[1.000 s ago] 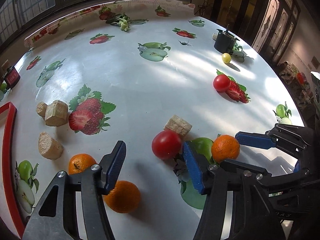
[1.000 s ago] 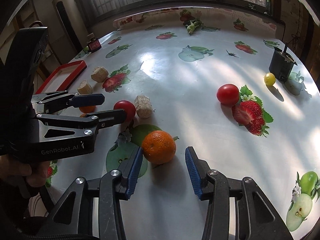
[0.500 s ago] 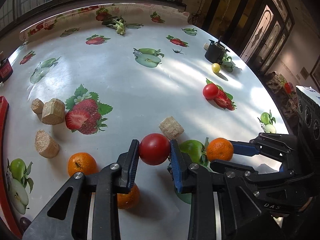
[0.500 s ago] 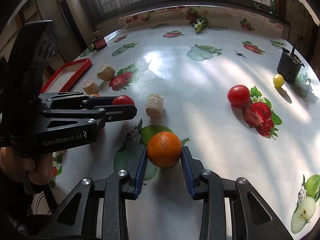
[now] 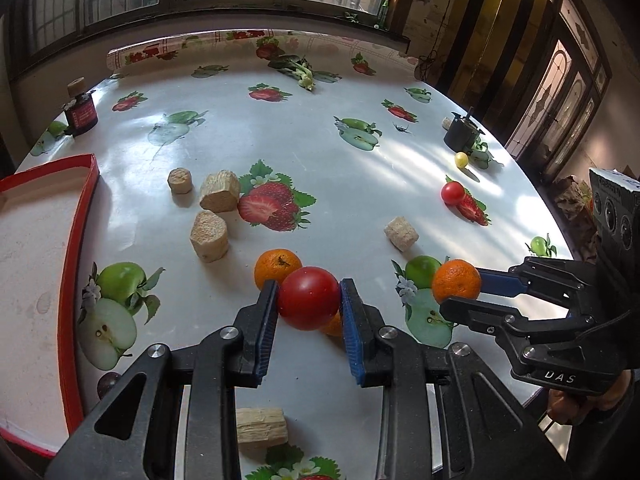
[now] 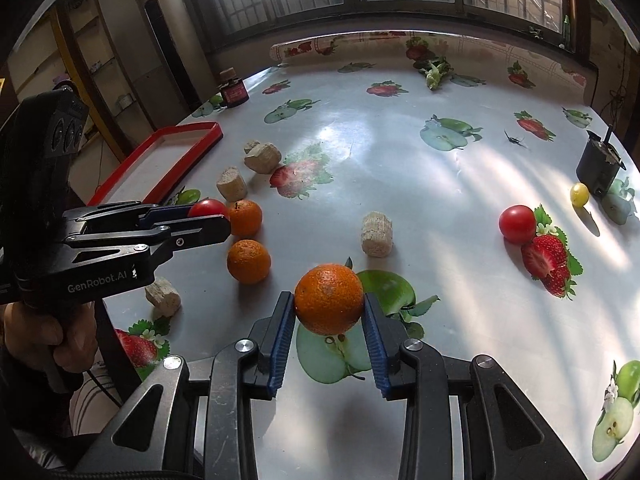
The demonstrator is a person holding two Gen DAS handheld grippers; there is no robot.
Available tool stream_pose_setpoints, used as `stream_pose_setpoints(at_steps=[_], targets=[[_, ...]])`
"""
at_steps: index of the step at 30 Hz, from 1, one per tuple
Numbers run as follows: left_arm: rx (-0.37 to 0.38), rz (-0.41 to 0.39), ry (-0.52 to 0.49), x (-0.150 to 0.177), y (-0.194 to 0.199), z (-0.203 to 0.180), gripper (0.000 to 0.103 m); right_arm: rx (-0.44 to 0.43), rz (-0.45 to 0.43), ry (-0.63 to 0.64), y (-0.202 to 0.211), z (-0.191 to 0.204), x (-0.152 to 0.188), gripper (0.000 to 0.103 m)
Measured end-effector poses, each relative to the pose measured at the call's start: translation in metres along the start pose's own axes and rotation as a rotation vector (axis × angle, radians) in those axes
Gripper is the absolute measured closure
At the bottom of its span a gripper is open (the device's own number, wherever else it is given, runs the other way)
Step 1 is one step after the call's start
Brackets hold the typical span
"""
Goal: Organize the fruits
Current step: 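Carry both fruits over the red tray and open both tools to drop them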
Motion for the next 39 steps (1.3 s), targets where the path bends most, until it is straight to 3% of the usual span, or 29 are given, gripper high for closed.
stream_pose_setpoints(at_steps=[12,22,39], targets=[[-0.056,-0.077,0.09,0.011,0.05,0.054,0.075,-0.084,-0.013,0.075,-0.007,0.061,-0.019,0.068],[-0.145,-0.13,0.177,0.018,0.088,0.116,0.075,-0.173,-0.025,0.157,-0.015,0.121,-0.04,0.068],[-0.275,-0.156,0.317,0.039,0.124,0.207,0.075,-0.326,-0.025,0.264,-0.053,0.226,-0.092,0.068]])
Point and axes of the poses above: each gripper's, at about its wrist camera, not at the fingertips, and y roughly against the way its jaws point, z to its left, x to its underside, the point moved 6 cm from there along -y, roughly the way its jaws point, and after that the axes turned 6 degrees about x, right-handed, at the moved point
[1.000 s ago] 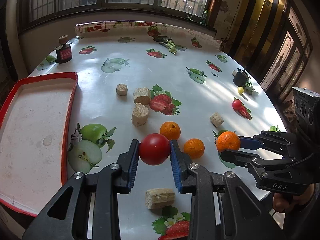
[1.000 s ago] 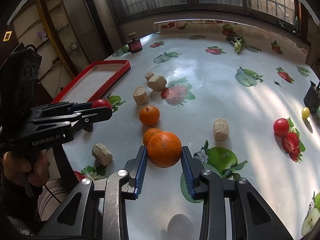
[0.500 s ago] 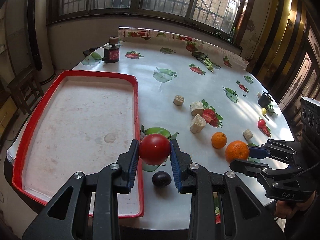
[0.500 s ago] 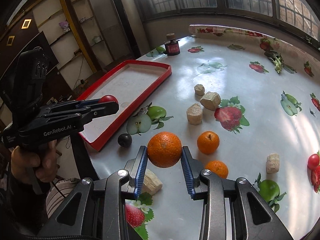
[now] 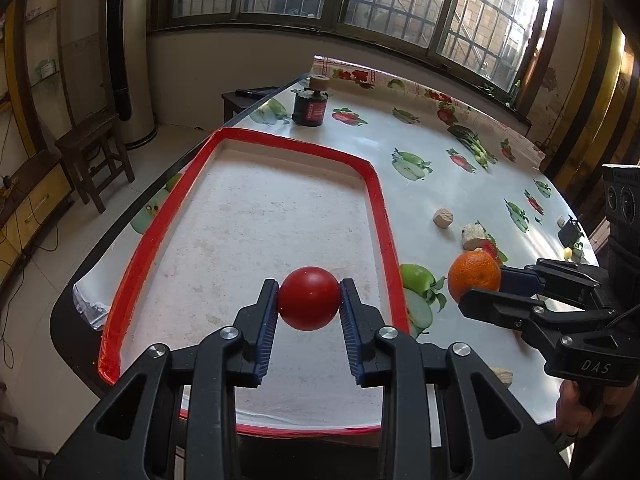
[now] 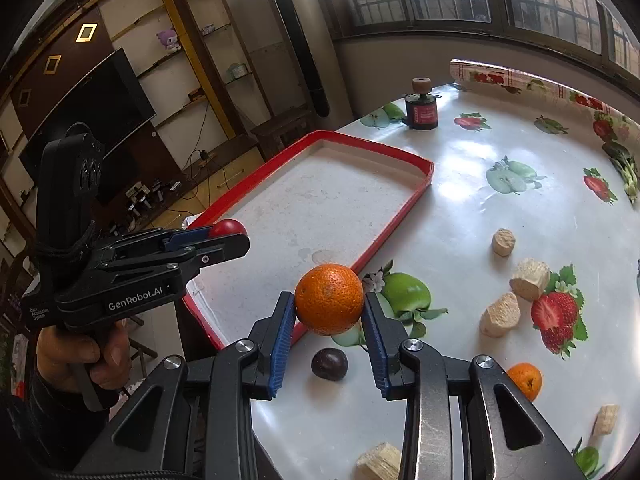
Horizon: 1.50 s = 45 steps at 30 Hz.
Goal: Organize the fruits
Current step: 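Carry both fruits over the red tray and open both tools to drop them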
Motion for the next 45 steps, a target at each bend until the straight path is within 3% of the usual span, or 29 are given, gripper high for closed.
stream_pose_setpoints(at_steps=[8,15,22,25,32,45], targets=[[-0.062,0.024,0.048,0.003,-0.01,0.036,0.075,-0.047,0.063,0.033,-0.057,0.025,-0.029,0.068],[-0.096,0.078,0.057,0.013,-0.028,0.051,0.075,-0.04,0.138,0.053,-0.101,0.032,-0.028,0.069],[-0.133,0.093,0.037,0.018,-0.032,0.051,0.073,-0.024,0.164,0.057,-0.113,0.03,-0.025,0.065],[-0.156,0.097,0.034,0.018,-0.031,0.051,0.067,-0.026,0.155,0.058,-0.111,0.03,-0.026,0.065],[-0.162,0.075,0.031,0.016,-0.019,0.048,0.067,-0.028,0.094,0.061,-0.082,0.03,-0.03,0.06],[-0.07,0.035,-0.016,0.008,-0.004,-0.006,0.067,0.035,0.001,-0.075,0.004,-0.032,0.009,0.058]])
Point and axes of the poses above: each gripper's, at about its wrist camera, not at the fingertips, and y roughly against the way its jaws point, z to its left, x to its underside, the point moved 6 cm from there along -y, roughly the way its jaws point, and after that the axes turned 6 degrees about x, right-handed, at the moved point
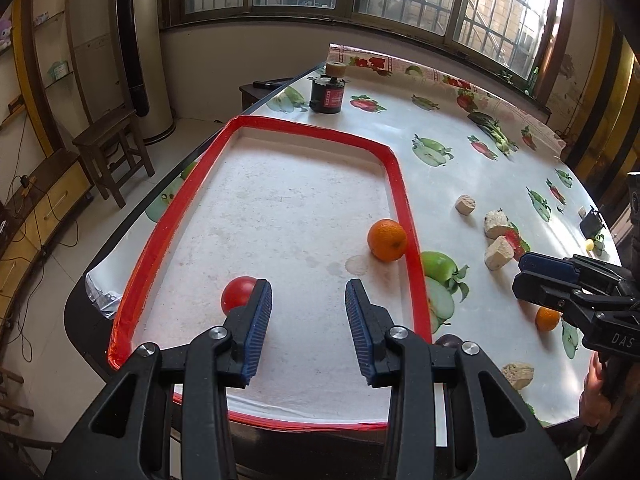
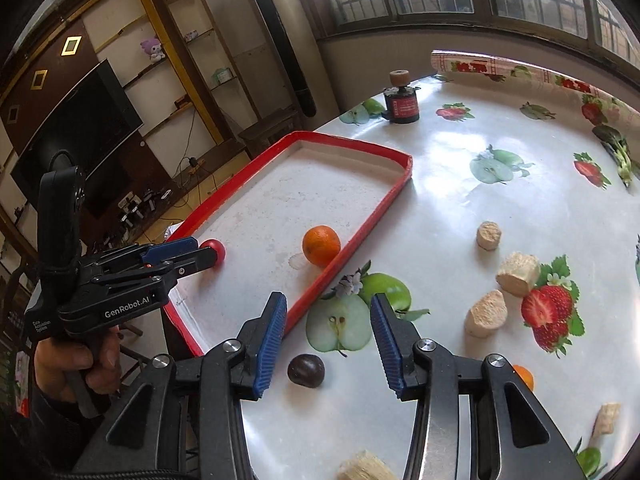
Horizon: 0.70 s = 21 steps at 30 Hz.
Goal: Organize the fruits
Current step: 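Carry both fruits over the red tray and open both tools to drop them, then grasp an orange with the left tool while the right tool grasps a beige cork block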
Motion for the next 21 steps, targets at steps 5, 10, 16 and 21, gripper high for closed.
stream_pose_setpoints(at_steps=[5,10,16,21], targets=[[0.055,0.007,-0.041,0.001,0.0,-0.033,0.067,0.044,-0.019,-0.068,0.026,-0.034,0.02,0.056],[0.108,0.012,-0.083,-0.001,-0.001,-0.068,0.067,0.095,-0.023,-0.121,0.045,-0.064,0.041,0.056],[0.162,0.034,-0.14,0.004,-0.007,-0.108,0.067,0.15,-0.028,-0.188,0.067,-0.1,0.066,0.056],[0.21,0.066,-0.179,0.011,-0.016,-0.141,0.067,0.201,-0.033,-0.234,0.081,-0.128,0.084,0.056]])
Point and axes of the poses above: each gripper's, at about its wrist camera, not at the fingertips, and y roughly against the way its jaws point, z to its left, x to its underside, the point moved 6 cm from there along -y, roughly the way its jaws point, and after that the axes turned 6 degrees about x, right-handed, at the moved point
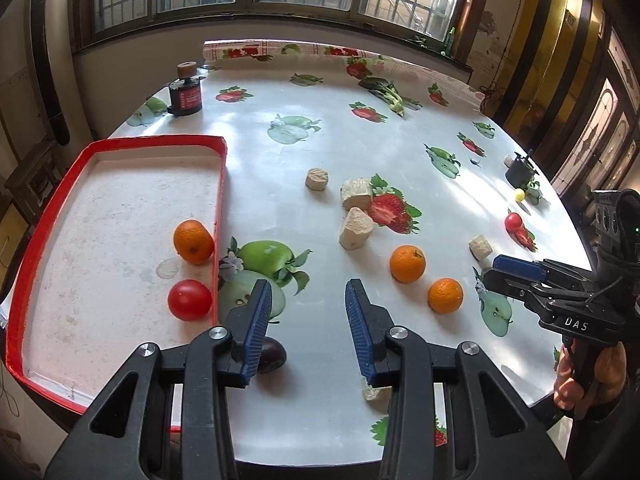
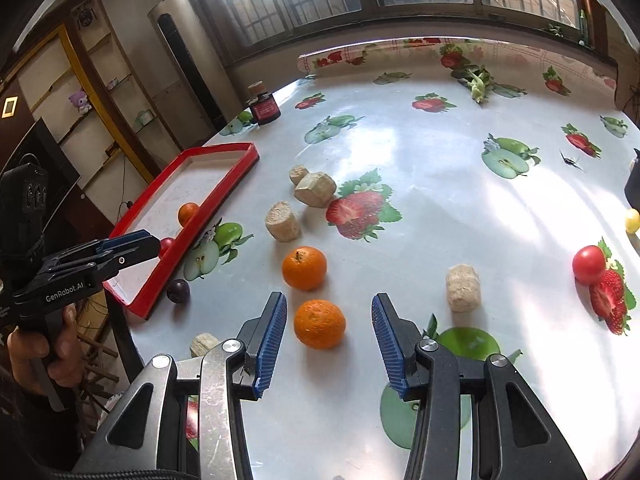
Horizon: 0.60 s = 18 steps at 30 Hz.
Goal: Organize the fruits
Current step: 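Grasp an orange with the left tool while the right tool grasps a beige cork block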
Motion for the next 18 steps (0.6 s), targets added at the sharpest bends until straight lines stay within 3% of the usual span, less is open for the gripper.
stream_pose_setpoints(at_steps=[13,18], targets=[[0.098,0.095,-0.088,-0.007,-0.054,-0.064,0.067,0.157,-0.035,-0.151,0.027,-0.098,0.016,0.056],[0.1,0.134,-0.097,-0.009,-0.078,-0.076,0.067,0.162,-0.016,-0.182,0.02,-0.116,0.013,0.056]])
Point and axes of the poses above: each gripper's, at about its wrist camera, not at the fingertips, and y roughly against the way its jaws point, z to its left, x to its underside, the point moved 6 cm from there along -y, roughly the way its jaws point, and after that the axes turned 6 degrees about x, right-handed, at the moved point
